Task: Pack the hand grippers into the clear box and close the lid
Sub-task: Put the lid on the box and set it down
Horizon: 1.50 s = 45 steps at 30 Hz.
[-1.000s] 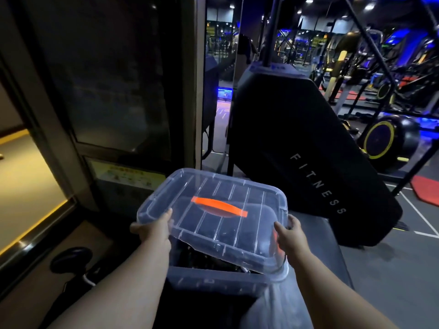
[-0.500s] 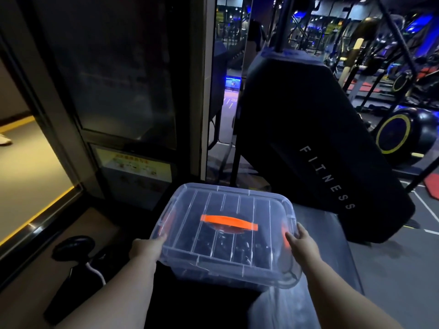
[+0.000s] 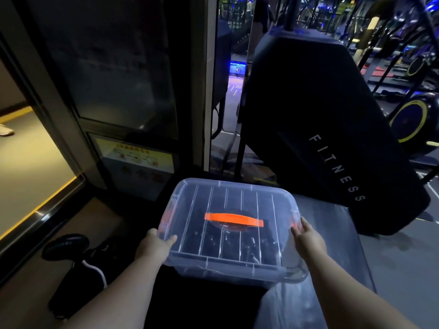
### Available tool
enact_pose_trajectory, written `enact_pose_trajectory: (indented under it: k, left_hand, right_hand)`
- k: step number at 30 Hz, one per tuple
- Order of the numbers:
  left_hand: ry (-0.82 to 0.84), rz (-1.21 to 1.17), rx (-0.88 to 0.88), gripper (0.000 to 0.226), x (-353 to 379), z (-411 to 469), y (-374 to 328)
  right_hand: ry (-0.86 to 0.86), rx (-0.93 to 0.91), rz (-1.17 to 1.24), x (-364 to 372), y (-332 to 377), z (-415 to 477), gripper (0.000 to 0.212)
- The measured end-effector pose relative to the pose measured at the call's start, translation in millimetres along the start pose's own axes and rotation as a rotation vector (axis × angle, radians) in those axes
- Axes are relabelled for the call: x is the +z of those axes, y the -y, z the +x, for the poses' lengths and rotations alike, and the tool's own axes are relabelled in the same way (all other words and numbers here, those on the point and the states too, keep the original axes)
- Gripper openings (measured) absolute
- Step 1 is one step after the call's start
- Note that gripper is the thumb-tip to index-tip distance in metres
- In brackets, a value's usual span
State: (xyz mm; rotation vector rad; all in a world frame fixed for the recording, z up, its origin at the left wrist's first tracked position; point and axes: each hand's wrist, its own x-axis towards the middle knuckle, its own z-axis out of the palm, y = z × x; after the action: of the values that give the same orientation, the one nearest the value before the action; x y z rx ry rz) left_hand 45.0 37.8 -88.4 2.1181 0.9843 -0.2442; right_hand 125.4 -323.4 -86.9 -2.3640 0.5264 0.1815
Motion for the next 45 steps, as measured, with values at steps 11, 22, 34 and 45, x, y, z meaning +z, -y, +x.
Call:
enact_pose_trajectory:
  k: [11, 22, 34, 45]
  left_hand:
    - [-0.077, 0.041, 0.005, 0.054, 3, 25, -10]
    - [-0.004, -0.238, -0.003, 0.058, 8, 25, -11]
    - [0.054, -0.289, 0.008, 0.059, 12, 34, -4]
    - [-0.169, -0.027, 0.122, 0.043, 14, 20, -10]
  right_hand:
    - [-0.004, 0.032, -0.076, 9, -6, 9, 0.055]
    - [0.008, 0.037, 0.099, 12, -6, 9, 0.053]
    - [0.072, 0.161, 0.21, 11, 0, 8, 0.054]
    - [0.026, 0.139, 0.097, 12, -2, 4, 0.064]
